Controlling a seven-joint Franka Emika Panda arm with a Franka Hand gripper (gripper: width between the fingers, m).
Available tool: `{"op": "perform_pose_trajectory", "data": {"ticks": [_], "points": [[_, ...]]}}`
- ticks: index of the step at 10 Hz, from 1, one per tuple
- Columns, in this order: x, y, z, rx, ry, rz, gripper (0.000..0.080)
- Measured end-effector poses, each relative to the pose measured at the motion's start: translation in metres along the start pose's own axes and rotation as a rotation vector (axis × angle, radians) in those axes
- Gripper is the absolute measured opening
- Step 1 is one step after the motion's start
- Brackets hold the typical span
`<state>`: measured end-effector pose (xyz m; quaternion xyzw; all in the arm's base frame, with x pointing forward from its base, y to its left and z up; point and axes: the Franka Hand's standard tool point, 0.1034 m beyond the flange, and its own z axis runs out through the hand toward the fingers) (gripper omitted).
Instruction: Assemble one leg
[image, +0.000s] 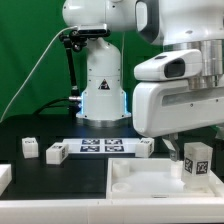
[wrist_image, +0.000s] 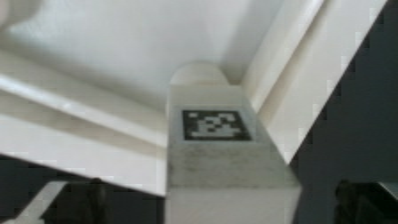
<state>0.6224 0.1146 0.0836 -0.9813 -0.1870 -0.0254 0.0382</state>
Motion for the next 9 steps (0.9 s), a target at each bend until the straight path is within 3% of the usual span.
{"op": "perform_pose_trajectory", "data": {"ticks": [3, 5, 6, 7, 9], "points": [[0.0004, 0.0006, 0.0020, 0.000, 0.004, 0.001, 0.0649], [0.0003, 0.0006, 0.0023, 0.000, 0.003, 0.001, 0.0387], [0.0003, 0.0006, 0.0023, 0.000, 0.003, 0.001, 0.0387], [0.0002, 0.0003, 0.0026, 0.001, 0.003, 0.012, 0.0291], [0.0003, 0.0003, 0.0030, 0.001, 0.005, 0.038, 0.0291]]}}
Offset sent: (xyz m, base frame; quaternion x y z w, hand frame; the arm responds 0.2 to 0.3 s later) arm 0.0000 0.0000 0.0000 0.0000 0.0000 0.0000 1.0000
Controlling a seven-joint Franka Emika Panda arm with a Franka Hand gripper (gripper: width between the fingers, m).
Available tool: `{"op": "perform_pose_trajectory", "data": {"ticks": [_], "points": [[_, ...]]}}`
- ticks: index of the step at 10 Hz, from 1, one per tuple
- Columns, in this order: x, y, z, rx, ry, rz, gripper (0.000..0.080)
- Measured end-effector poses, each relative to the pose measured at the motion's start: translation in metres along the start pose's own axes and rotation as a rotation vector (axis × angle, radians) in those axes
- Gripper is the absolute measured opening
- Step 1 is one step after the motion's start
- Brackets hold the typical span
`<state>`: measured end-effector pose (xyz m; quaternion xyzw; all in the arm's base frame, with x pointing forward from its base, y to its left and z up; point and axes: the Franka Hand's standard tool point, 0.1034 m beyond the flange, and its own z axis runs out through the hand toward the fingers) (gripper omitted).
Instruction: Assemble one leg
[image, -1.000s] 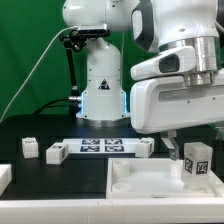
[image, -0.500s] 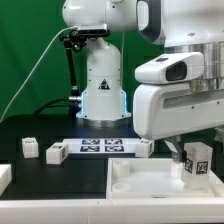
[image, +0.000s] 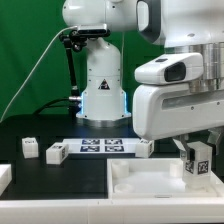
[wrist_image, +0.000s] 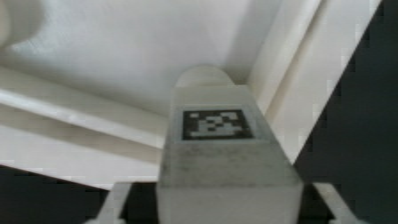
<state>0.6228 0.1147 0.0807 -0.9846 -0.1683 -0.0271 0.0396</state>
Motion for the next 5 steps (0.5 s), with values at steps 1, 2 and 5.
{"op": "perform_pose_trajectory", "data": {"ticks": [1, 2, 5], "points": [[0.0008, -0.0006, 0.0004, 0.003, 0.015, 0.083, 0.0291], [0.0017, -0.0016, 0.0006, 0.012, 0.026, 0.208, 0.0291], [0.0008, 0.0033, 0.0008, 0.036, 0.049, 0.629, 0.0292]]}}
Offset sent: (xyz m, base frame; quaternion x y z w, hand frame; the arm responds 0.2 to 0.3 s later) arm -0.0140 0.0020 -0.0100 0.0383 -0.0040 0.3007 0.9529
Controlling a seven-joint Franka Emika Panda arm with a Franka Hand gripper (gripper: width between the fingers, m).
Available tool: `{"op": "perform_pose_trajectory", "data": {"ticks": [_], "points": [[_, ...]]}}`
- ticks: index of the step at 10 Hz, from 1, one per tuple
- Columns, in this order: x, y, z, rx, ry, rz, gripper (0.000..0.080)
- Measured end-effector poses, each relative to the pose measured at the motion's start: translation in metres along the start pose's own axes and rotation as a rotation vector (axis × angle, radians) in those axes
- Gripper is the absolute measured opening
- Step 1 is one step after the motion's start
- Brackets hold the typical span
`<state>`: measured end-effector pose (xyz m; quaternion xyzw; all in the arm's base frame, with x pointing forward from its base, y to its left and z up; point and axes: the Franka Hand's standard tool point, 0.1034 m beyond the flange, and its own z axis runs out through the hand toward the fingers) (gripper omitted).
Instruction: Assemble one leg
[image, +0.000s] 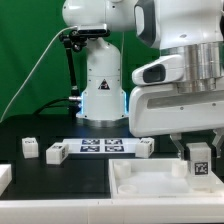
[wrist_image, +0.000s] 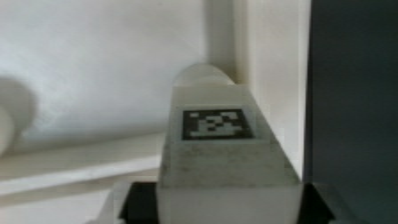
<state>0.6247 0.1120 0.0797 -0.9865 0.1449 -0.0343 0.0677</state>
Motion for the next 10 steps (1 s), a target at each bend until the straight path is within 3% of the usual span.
{"op": "perform_pose_trajectory", "data": {"ticks": [2, 5, 7, 9, 10], "points": [[0.0009, 0.0015, 0.0002, 0.006, 0.040, 0.333, 0.0292], [-0.0053, -0.0017, 0.0009, -0.009, 0.041, 0.658, 0.0292], [-0.0051, -0.0005, 0.0010, 0.005, 0.030, 0.808, 0.0292], [-0.0051, -0.0005, 0.0011, 0.004, 0.031, 0.802, 0.0292], [-0.0054, -0.0007, 0.0014, 0.003, 0.030, 0.751, 0.0373]]}}
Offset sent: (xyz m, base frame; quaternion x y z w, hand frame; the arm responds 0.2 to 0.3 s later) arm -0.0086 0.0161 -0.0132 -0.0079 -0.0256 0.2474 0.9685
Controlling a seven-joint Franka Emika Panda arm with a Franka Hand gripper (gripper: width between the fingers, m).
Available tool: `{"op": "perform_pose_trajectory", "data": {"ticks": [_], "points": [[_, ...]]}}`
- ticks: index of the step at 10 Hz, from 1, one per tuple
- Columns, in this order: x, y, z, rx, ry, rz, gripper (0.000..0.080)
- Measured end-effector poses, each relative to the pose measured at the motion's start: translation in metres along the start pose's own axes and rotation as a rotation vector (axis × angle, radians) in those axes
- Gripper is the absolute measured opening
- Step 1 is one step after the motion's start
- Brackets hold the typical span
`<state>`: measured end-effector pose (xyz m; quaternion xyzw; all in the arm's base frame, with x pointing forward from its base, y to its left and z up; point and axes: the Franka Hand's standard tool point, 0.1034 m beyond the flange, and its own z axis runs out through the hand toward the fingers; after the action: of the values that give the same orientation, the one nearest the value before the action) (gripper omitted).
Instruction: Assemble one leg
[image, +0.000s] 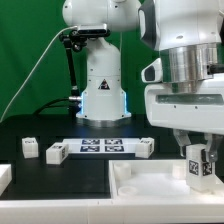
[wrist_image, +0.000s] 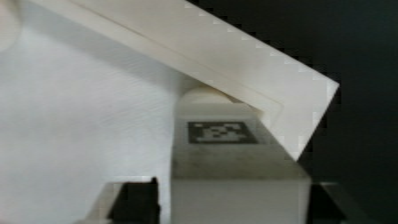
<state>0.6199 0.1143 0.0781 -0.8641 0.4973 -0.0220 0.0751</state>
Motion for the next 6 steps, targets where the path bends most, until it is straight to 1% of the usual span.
{"op": "perform_pose_trajectory", "data": {"ticks": [1, 2, 3, 4, 5, 6], "points": [[-0.0004, -0.0002, 0.0001, 0.000, 0.000, -0.053, 0.0553], [-0.0003, -0.0002, 0.0000, -0.001, 0.000, -0.128, 0.0553], [0.0005, -0.0012, -0.0009, -0.003, 0.000, -0.306, 0.0622], [0.0024, -0.0029, -0.0020, -0.001, 0.002, -0.433, 0.0622], [-0.0007, -0.0046, -0.0023, -0.007, 0.001, -0.534, 0.0645], [-0.0032, -0.0068, -0.0020, -0.017, 0.009, -0.682, 0.0645]]}}
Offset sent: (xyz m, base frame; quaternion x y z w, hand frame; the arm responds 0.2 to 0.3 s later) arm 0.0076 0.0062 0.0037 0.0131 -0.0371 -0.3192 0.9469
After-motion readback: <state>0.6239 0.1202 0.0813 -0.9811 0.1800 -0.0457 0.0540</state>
